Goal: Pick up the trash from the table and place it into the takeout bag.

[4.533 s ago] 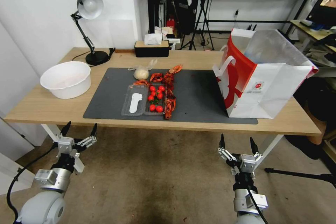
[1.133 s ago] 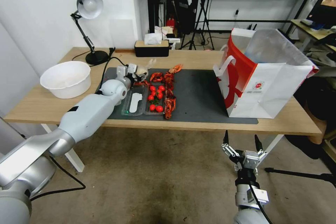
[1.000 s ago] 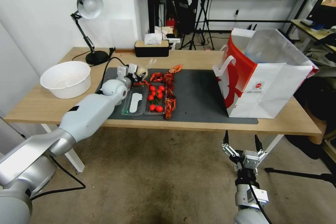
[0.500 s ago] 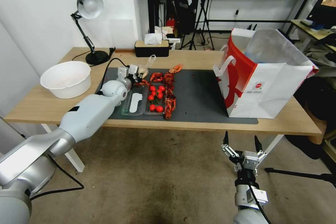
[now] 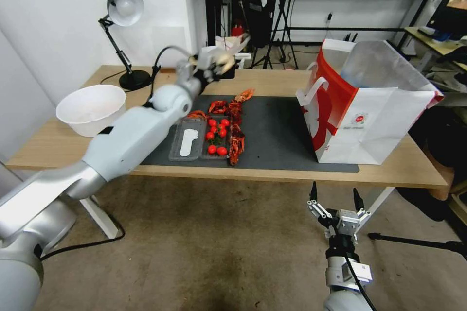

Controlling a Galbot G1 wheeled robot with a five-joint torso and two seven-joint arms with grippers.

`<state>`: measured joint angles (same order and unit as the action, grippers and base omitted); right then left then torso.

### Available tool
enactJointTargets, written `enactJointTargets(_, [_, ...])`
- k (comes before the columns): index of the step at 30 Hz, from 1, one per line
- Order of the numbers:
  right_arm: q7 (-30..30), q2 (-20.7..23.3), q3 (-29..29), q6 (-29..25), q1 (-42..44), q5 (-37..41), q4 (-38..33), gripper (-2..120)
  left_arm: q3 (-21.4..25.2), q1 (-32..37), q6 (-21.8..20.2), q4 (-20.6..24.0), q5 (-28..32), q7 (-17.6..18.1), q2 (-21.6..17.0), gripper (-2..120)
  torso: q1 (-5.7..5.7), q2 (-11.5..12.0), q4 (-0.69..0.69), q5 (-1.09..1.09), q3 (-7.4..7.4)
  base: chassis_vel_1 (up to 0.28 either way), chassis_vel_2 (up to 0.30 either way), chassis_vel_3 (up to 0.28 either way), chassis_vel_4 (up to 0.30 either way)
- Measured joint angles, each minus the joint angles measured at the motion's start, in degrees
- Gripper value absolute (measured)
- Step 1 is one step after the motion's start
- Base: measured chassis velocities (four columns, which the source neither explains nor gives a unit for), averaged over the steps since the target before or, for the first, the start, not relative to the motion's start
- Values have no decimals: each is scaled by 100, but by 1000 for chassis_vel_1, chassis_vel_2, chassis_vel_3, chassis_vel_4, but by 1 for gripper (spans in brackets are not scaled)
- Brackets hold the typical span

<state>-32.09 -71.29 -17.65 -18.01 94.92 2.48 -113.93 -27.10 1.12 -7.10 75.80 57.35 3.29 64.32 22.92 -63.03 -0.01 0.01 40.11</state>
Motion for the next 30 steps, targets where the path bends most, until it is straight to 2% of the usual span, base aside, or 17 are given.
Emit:
enactJointTargets(5, [-2, -3, -28, -4, 15, 0, -1, 100, -253, -277, -12, 364, 306, 40, 184, 5, 0, 0, 2, 0, 0, 0, 0, 0, 0])
enactJointTargets(7, [-4, -10, -40, -9, 22, 0, 0, 100, -381, -424, -27, 490, 454, 46, 339, 5, 0, 0, 0, 0, 0, 0, 0, 0, 0])
enactJointTargets(9, [-7, -30, -44, -13, 20, 0, 5, 100, -548, -610, -43, 554, 607, 48, 651, 5, 0, 0, 0, 1, 0, 0, 0, 0, 0])
enactJointTargets(10, [-7, -30, -44, -13, 20, 0, 5, 100, -548, -610, -43, 554, 607, 48, 651, 5, 0, 0, 0, 1, 0, 0, 0, 0, 0])
enactJointTargets(17, [-18, -63, -60, -17, 10, 0, 21, 100, -772, -878, -53, 255, 674, 33, 1414, 5, 0, 0, 0, 0, 0, 0, 0, 0, 0])
enactJointTargets(21, [-21, -80, -62, -18, 5, 0, 31, 100, -917, -956, -50, 84, 706, 9, 1680, 5, 0, 0, 0, 0, 0, 0, 0, 0, 0])
enactJointTargets(30, [-23, -101, -62, -20, -18, 0, 44, 100, -1260, -984, -198, -110, 706, -79, 1940, 5, 0, 0, 1, -1, 0, 0, 0, 0, 0])
